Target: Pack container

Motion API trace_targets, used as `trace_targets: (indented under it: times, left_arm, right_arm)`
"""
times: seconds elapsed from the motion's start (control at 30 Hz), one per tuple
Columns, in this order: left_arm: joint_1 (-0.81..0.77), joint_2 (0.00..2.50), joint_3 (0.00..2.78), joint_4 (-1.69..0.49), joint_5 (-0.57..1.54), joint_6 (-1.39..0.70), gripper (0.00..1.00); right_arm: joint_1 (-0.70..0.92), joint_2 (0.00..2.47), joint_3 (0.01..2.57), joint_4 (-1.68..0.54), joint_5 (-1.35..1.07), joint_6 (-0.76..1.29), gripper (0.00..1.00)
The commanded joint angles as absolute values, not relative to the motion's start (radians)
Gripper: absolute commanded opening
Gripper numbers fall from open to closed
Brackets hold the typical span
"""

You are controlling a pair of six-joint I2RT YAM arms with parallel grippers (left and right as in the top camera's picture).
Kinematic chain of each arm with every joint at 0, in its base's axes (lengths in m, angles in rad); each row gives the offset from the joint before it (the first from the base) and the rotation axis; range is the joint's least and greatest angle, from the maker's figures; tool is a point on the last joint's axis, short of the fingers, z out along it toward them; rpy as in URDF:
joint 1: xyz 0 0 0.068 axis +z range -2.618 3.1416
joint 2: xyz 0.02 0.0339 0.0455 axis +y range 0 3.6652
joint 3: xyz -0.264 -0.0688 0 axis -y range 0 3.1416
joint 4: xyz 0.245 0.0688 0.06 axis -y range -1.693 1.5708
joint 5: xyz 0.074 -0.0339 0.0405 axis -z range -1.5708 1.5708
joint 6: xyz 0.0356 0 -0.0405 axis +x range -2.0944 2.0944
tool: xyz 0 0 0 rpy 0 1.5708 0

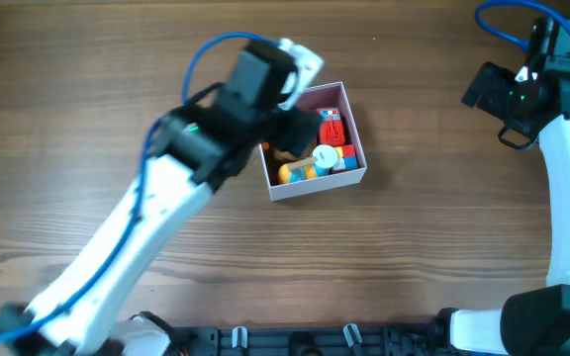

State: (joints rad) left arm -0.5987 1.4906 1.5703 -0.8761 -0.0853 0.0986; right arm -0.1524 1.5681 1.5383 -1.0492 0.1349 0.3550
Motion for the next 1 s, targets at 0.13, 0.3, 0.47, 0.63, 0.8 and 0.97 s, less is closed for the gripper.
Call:
trace_targets:
  times: [0.13, 0.3, 0.47, 0.63, 0.8, 0.97]
  left_arm:
    - [-0.361, 1.288, 1.575, -1.19, -0.188, -0.184, 1.0]
    - [-0.108, 1.207, 1.575, -1.294, -0.247, -0.278, 1.0]
    - [0.106, 1.165, 1.575, -1.322, -0.206, -0.304, 1.0]
    - [0.184, 1.165, 1.575, -1.329, -0.203, -0.304, 1.0]
    - [0.188, 1.165, 1.575, -1.329, -0.203, -0.303, 1.0]
    - [0.188, 1.165, 1.575, -1.329, -0.203, -0.303, 1.0]
  right_arm:
    - [-0.155, 1.578, 1.533, -1.047, 0.127, 0.367, 1.0]
    - [-0.155, 1.578, 1.533, -1.047, 0.127, 0.367, 1.0]
    - [-0.155, 1.578, 1.533, -1.047, 0.127, 0.366, 1.0]
    - [-0.155, 1.578, 1.533, -1.047, 0.127, 0.367, 1.0]
    - [-0.155, 1.578, 1.533, -1.047, 0.127, 0.366, 1.0]
    - [-0.155, 1.578, 1.533, -1.047, 0.127, 0.367, 1.0]
